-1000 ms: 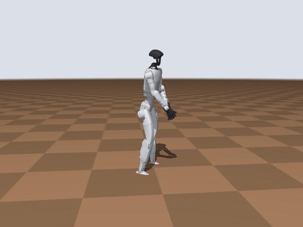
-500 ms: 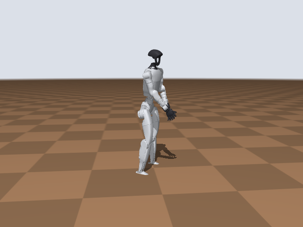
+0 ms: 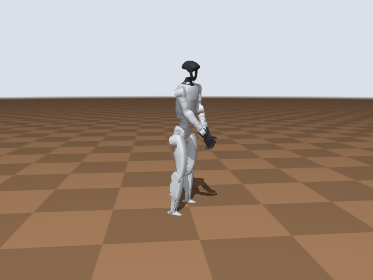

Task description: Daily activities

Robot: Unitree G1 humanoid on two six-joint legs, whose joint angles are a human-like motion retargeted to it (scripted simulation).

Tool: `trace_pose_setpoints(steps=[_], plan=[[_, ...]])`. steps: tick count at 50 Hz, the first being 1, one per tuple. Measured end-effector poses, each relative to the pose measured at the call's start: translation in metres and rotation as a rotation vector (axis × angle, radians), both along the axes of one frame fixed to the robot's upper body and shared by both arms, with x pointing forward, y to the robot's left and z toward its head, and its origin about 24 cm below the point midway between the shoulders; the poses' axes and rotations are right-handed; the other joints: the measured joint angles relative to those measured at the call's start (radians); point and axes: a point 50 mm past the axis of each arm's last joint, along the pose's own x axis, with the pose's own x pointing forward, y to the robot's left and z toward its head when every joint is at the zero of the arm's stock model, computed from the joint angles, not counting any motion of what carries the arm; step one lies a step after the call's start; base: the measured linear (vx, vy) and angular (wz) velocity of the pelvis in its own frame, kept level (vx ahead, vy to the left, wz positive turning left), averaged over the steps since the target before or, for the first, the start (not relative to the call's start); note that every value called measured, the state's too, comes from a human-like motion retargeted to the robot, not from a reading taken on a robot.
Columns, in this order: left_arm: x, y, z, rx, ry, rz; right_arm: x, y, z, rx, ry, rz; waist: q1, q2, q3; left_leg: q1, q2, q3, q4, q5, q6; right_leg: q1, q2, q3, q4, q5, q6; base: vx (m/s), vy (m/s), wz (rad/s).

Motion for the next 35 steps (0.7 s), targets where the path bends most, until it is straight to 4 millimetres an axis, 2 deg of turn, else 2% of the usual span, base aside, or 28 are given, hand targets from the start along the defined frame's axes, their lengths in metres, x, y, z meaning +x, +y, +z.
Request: trace_pose_setpoints(steps=[10, 13, 15, 17, 19, 27, 31, 35], plan=[[-0.006, 0.003, -0.002, 0.028, -0.007, -0.120, -0.005, 0.005, -0.001, 0.018, 0.009, 0.057, 0.002, 0.002, 0.011, 0.031, 0.010, 0.012, 0.002, -0.002, 0.010, 0.039, 0.015, 0.010, -0.037, 0.016, -0.002, 0.00, 0.00, 0.00], [-0.008, 0.004, -0.002, 0.044, -0.024, -0.183, -0.006, -0.003, -0.003, 0.002, 0.000, 0.061, -0.003, 0.000, 0.005, 0.037, 0.014, 0.017, 0.002, -0.006, 0.014, 0.041, 0.020, 0.016, -0.040, 0.016, -0.002, 0.00, 0.00, 0.00], [-0.002, 0.003, 0.002, 0.046, -0.065, -0.234, -0.006, -0.038, -0.012, -0.090, -0.003, 0.020, -0.012, -0.007, -0.002, 0.039, 0.017, 0.022, 0.003, -0.009, 0.017, 0.042, 0.024, 0.021, -0.041, 0.016, -0.001, 0.00, 0.00, 0.00], [0.022, -0.016, 0.020, 0.011, -0.195, -0.311, -0.005, -0.080, -0.016, -0.192, -0.020, -0.026, -0.021, -0.011, -0.015, 0.041, 0.019, 0.028, 0.002, -0.013, 0.020, 0.041, 0.028, 0.026, -0.042, 0.017, 0.000, 0.00, 0.00, 0.00], [0.039, -0.030, 0.037, -0.005, -0.301, -0.392, 0.000, -0.095, -0.012, -0.219, -0.067, -0.026, -0.025, -0.004, -0.025, 0.043, 0.022, 0.033, 0.003, -0.019, 0.024, 0.040, 0.032, 0.031, -0.044, 0.017, 0.001, 0.02, 0.00, -0.09], [0.066, -0.047, 0.088, 0.079, -0.635, -0.841, 0.026, -0.128, 0.027, -0.310, -0.339, 0.122, -0.067, 0.017, -0.068, 0.045, 0.038, 0.064, 0.003, -0.051, 0.041, 0.032, 0.053, 0.051, -0.055, 0.027, -0.003, 0.04, 0.01, -0.21], [0.074, -0.057, 0.120, 0.160, -0.820, -1.127, 0.039, -0.144, 0.060, -0.401, -0.519, 0.275, -0.094, 0.030, -0.093, 0.042, 0.046, 0.079, 0.001, -0.071, 0.045, 0.029, 0.064, 0.063, -0.071, 0.038, -0.011, 0.02, 0.03, -0.20], [0.077, -0.069, 0.150, 0.257, -0.994, -1.399, 0.048, -0.150, 0.097, -0.503, -0.702, 0.456, -0.114, 0.045, -0.116, 0.039, 0.053, 0.092, 0.000, -0.087, 0.046, 0.030, 0.075, 0.073, -0.094, 0.059, -0.016, 0.00, 0.01, -0.04]])
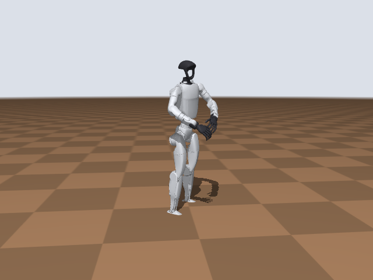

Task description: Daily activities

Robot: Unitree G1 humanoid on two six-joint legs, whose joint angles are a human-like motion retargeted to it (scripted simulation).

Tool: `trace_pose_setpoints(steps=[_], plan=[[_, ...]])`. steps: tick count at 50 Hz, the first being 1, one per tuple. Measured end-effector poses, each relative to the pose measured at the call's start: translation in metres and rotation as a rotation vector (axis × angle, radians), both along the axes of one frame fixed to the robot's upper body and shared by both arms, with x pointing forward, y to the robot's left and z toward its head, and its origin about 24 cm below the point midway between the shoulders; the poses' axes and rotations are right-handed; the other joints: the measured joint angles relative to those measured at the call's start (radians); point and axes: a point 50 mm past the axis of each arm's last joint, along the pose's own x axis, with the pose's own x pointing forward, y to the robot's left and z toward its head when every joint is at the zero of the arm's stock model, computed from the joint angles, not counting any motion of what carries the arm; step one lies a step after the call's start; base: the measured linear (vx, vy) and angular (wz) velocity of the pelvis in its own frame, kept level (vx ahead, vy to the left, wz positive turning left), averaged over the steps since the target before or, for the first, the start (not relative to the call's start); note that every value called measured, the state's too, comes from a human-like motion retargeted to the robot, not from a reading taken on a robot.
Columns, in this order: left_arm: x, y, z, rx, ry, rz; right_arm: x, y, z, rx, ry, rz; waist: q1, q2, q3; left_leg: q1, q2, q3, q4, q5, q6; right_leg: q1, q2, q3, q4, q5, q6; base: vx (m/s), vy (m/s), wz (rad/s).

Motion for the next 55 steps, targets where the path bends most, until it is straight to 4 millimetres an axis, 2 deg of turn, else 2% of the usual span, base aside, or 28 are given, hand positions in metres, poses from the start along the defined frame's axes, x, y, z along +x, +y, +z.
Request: trace_pose_setpoints(steps=[5, 10, 20, 30, 42, 55], plan=[[0.000, -0.015, 0.031, 0.082, -0.221, -0.241, 0.006, 0.006, 0.044, -0.116, -0.172, 0.212, -0.007, 0.018, -0.023, -0.005, 0.008, 0.013, -0.001, -0.013, 0.002, 0.009, 0.011, 0.009, -0.040, 0.035, -0.004, 0.00, 0.00, 0.00], [-0.002, -0.028, 0.054, 0.134, -0.377, -0.401, 0.007, 0.023, 0.080, -0.155, -0.284, 0.372, 0.003, 0.027, -0.042, -0.008, 0.013, 0.022, -0.001, -0.021, 0.008, 0.027, 0.017, 0.013, -0.096, 0.075, -0.005, 0.00, 0.00, 0.00], [-0.008, -0.044, 0.093, 0.177, -0.558, -0.601, 0.001, 0.058, 0.126, -0.135, -0.379, 0.570, 0.034, 0.048, -0.074, -0.005, 0.017, 0.030, -0.001, -0.026, 0.028, 0.048, 0.024, 0.014, -0.149, 0.118, 0.002, 0.00, 0.00, 0.00], [-0.010, -0.048, 0.114, 0.182, -0.665, -0.661, 0.001, 0.068, 0.138, -0.123, -0.386, 0.612, 0.051, 0.073, -0.091, -0.002, 0.023, 0.034, -0.001, -0.028, 0.044, 0.048, 0.031, 0.013, -0.150, 0.126, 0.008, 0.00, 0.00, 0.00], [-0.009, -0.049, 0.120, 0.184, -0.733, -0.670, 0.005, 0.065, 0.138, -0.119, -0.395, 0.575, 0.065, 0.087, -0.099, 0.006, 0.025, 0.031, -0.001, -0.032, 0.066, 0.054, 0.035, 0.005, -0.150, 0.125, -0.002, 0.00, 0.00, 0.00], [-0.008, -0.046, 0.125, 0.137, -0.766, -0.632, 0.006, 0.059, 0.145, -0.024, -0.448, 0.495, 0.070, 0.083, -0.094, 0.016, 0.026, 0.027, 0.000, -0.041, 0.078, 0.067, 0.036, -0.012, -0.150, 0.117, -0.006, 0.00, 0.00, 0.00]])
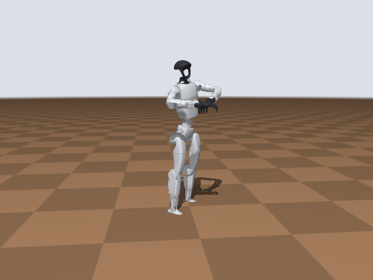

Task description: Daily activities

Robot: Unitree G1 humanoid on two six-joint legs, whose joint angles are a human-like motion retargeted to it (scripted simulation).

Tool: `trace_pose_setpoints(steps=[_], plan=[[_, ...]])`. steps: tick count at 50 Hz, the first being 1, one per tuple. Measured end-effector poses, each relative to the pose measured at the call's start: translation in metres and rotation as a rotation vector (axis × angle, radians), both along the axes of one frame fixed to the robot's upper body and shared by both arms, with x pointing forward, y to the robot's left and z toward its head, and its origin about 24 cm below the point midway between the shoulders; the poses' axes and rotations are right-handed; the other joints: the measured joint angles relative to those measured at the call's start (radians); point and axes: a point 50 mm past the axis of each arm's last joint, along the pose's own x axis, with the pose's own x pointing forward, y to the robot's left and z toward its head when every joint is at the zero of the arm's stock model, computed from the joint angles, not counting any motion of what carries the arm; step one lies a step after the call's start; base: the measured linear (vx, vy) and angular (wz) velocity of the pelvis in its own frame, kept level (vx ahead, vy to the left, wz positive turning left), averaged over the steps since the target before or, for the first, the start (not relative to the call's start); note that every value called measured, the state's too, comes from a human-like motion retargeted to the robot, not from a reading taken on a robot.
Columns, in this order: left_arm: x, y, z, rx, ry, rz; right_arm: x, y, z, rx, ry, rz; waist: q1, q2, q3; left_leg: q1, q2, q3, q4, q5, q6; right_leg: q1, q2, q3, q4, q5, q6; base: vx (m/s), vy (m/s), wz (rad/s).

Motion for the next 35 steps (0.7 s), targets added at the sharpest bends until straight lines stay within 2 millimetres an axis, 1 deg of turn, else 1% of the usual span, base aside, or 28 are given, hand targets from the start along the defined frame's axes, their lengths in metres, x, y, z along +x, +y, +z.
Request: trace_pose_setpoints(steps=[17, 35], plan=[[0.004, 0.005, 0.015, -0.082, -0.098, 0.005, -0.001, -0.009, 0.012, 0.068, -0.085, -0.045, 0.010, -0.017, 0.015, 0.009, -0.002, -0.004, 0.001, -0.001, 0.013, 0.010, -0.002, -0.021, 0.000, -0.005, 0.003, 0.00, 0.00, 0.00], [0.004, 0.013, 0.029, -0.179, -0.138, 0.009, -0.006, -0.012, 0.026, 0.156, -0.179, -0.058, 0.007, -0.008, 0.040, 0.011, 0.002, -0.002, 0.001, 0.001, 0.017, 0.012, 0.002, -0.035, 0.001, -0.005, 0.017, 0.00, 0.00, 0.00]])
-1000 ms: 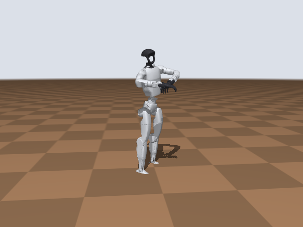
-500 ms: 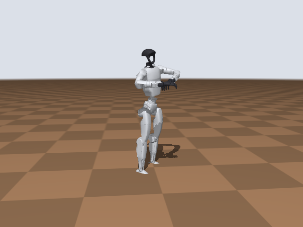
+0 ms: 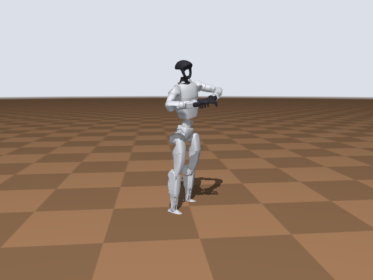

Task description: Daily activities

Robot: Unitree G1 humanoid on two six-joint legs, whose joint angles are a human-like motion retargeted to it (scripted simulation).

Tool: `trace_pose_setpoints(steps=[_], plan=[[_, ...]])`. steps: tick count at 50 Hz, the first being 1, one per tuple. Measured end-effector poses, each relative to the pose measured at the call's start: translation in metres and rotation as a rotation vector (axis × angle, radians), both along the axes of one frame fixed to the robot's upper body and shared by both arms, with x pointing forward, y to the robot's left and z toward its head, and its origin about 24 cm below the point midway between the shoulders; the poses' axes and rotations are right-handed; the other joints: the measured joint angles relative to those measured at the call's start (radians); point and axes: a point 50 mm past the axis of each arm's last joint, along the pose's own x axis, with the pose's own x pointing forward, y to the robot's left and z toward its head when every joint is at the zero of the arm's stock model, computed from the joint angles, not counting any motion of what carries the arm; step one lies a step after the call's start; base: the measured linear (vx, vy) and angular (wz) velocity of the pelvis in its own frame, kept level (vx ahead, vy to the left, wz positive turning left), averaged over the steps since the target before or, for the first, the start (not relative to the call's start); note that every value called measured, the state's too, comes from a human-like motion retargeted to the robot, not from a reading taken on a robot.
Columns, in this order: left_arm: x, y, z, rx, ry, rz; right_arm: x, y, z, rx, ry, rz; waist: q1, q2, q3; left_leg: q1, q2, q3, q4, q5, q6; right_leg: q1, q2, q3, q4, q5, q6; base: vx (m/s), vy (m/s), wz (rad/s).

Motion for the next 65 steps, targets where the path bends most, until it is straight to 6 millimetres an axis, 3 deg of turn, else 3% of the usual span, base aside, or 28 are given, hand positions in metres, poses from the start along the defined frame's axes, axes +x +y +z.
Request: trace_pose_setpoints(steps=[15, 25, 34, 45, 56, 65], plan=[[0.003, 0.004, -0.004, 0.008, 0.015, 0.036, -0.003, 0.008, 0.004, -0.021, -0.035, 0.039, -0.007, -0.021, 0.022, -0.002, 0.002, 0.009, 0.001, 0.016, -0.002, -0.004, 0.002, 0.004, 0.000, 0.005, 0.000, 0.00, 0.00, 0.00], [0.021, 0.013, -0.043, 0.071, 0.168, 0.201, -0.004, 0.019, -0.007, 0.003, 0.033, 0.066, -0.007, -0.045, 0.034, -0.015, 0.000, 0.019, 0.000, 0.032, 0.002, -0.020, 0.001, 0.008, 0.000, 0.007, 0.001, 0.00, 0.00, 0.00], [0.029, 0.022, -0.094, 0.140, 0.374, 0.373, 0.001, 0.027, -0.045, 0.099, 0.247, 0.015, -0.001, -0.069, 0.030, -0.028, -0.004, 0.026, -0.001, 0.046, 0.008, -0.035, -0.002, 0.011, -0.001, 0.004, -0.002, 0.00, 0.00, 0.00], [0.018, 0.024, -0.153, 0.269, 0.606, 0.491, 0.011, 0.022, -0.099, 0.215, 0.522, -0.142, -0.002, -0.096, 0.020, -0.043, -0.007, 0.019, -0.002, 0.051, 0.019, -0.051, -0.004, 0.018, -0.002, -0.006, -0.023, 0.00, 0.00, 0.00], [-0.001, 0.013, -0.200, 0.420, 0.794, 0.546, 0.013, 0.011, -0.170, 0.318, 0.857, -0.382, -0.005, -0.119, 0.032, -0.042, -0.007, 0.004, -0.002, 0.067, 0.016, -0.050, -0.004, 0.027, -0.002, -0.020, -0.034, 0.00, 0.00, 0.00], [-0.017, -0.002, -0.224, 0.508, 0.941, 0.571, -0.002, 0.001, -0.233, 0.397, 1.175, -0.643, -0.004, -0.121, 0.064, -0.035, 0.001, -0.017, 0.000, 0.082, 0.003, -0.043, 0.003, 0.033, -0.001, -0.027, -0.039, 0.00, 0.00, 0.00]])
